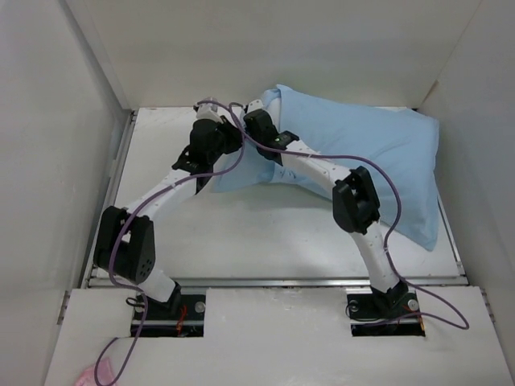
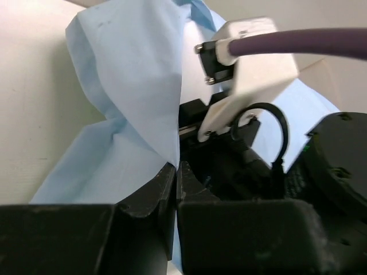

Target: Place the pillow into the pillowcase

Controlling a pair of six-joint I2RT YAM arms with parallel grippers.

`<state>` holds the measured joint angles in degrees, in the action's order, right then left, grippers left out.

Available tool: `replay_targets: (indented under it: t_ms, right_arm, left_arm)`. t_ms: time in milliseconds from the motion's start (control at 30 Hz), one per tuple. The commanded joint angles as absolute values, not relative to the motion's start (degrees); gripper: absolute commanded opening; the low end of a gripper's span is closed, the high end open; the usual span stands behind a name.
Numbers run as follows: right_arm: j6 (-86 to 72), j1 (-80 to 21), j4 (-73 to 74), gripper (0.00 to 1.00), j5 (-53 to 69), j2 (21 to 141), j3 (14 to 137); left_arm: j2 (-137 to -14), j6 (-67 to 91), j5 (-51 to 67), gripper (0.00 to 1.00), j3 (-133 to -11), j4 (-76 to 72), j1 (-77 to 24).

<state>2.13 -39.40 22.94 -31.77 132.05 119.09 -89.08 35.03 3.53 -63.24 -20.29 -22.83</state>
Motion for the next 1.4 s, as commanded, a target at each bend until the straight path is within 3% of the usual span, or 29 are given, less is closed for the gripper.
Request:
replay_targets:
  t_ms: [0, 67, 167, 200, 233, 333, 400, 667, 767, 800, 867, 967, 1100, 1267, 1300, 1333, 1367]
  right_arm:
    - [1.49, -38.41, 23.38, 0.0, -30.1, 131.75, 118.22]
    - [0.97, -38.41, 24.17, 0.0, -22.71, 129.65, 116.47]
    - [0.97, -38.41, 19.71, 0.13, -8.21, 120.38, 110.67]
    - [0.97, -38.41, 18.21, 0.22, -4.69, 117.28, 109.18]
    - [1.58, -37.02, 16.8, 0.51, 1.87, 114.29, 107.94]
    - [0.8, -35.07, 15.29, 0.86, 7.02, 105.05, 106.44]
    - [0.01, -33.32, 17.48, 0.92, 5.99, 101.27, 107.66]
    - [-5.19, -29.98, 20.82, 0.95, -2.02, 96.59, 105.74]
    - [-5.71, -29.45, 22.59, 0.84, -2.55, 97.2, 102.58]
    - [-5.71, -29.44, 22.59, 0.71, -2.55, 97.21, 101.35]
    - [-6.85, -28.83, 22.59, 0.61, -2.55, 97.82, 97.4]
    - [-8.52, -28.83, 20.4, 0.61, -3.08, 97.82, 91.87]
    - [-10.55, -28.21, 18.54, 0.61, -2.37, 96.16, 88.69]
    - [-11.25, -27.16, 17.84, 0.63, -1.85, 93.78, 88.68]
    - [-11.25, -26.64, 17.84, 0.63, -1.32, 93.26, 88.68]
    - [-11.25, -26.63, 17.84, 0.65, -1.32, 92.56, 88.68]
    - [-11.25, -26.63, 17.32, 0.65, -0.27, 92.55, 88.68]
  left_arm:
    - [-83.32, 32.78, 2.99, 0.0, -66.45, -22.94, -23.38]
    - [-83.32, 32.26, 2.99, 0.0, -68.29, -21.81, -23.38]
    - [-83.94, 31.64, 4.65, 0.0, -68.82, -19.69, -23.38]
    - [-83.94, 31.03, 5.44, 0.0, -68.82, -19.69, -23.38]
    - [-83.94, 31.03, 5.45, 0.0, -68.3, -19.69, -23.9]
    - [-82.45, 30.5, 6.5, 0.0, -66.62, -19.69, -23.91]
    - [-81.22, 30.5, 5.98, 0.0, -64.7, -18.38, -23.91]
    - [-74.72, 31.03, 2.9, 0.0, -59.42, -17.05, -23.91]
    - [-71.38, 31.03, 0.45, 0.0, -59.41, -13.9, -23.91]
    - [-69.37, 30.24, 0.44, 0.0, -59.41, -13.28, -23.91]
    - [-67.33, 30.23, -2.18, 0.0, -59.41, -11.43, -23.91]
    - [-66.01, 29.0, -1.68, 0.0, -60.64, -11.42, -24.43]
    - [-73.98, 28.22, 10.68, 0.0, -65.89, -12.83, -27.76]
    - [-89.36, 27.42, 22.83, 0.0, -72.86, -4.4, -31.9]
    - [-89.38, 27.42, 22.85, 0.29, -73.56, -2.22, -31.9]
    - [-89.38, 28.03, 20.07, 0.51, -73.56, -1.33, -31.9]
    - [-88.69, 28.56, 16.91, 0.81, -72.96, -0.27, -31.9]
